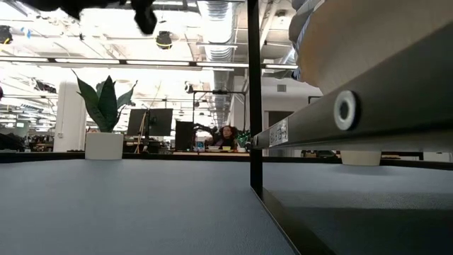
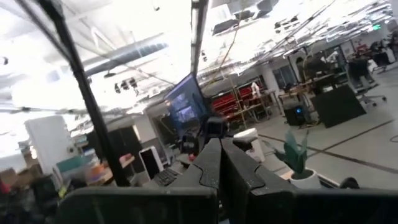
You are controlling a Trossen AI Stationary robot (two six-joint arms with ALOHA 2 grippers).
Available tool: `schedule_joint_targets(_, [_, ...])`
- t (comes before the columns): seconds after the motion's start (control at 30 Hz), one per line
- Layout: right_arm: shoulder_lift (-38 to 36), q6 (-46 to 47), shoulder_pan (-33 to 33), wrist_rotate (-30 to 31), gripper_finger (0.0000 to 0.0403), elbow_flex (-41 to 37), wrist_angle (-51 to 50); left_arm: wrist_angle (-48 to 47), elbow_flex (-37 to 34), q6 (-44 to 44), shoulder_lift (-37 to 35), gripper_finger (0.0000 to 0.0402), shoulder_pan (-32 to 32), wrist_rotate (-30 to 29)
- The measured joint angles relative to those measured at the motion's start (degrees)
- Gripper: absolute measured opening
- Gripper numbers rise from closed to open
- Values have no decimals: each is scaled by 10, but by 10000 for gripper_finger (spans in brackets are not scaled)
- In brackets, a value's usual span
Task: Place and stack bowls onto a shelf
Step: Return to Home Position
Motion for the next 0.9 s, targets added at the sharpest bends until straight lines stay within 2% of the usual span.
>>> schedule_joint_targets(0.13, [-39,5,-7,1,29,-22,-10,66,-100,-37,-90,147,1,-34])
schedule_joint_targets(0.37, [-120,6,-14,16,29,-61,-54,43,-213,-67,-288,147,1,-138])
schedule_joint_targets(0.47, [-119,11,-14,26,29,-77,-92,4,-245,-81,-359,147,1,-162])
schedule_joint_targets(0.57, [-118,45,-14,45,29,-105,-77,-36,-266,-88,-416,147,2,-176])
schedule_joint_targets(0.67, [-119,73,-16,47,29,-157,-78,-69,-280,-90,-451,147,1,-192])
schedule_joint_targets(0.9, [-119,78,-17,28,29,-265,50,-75,-328,-86,-466,147,1,-196])
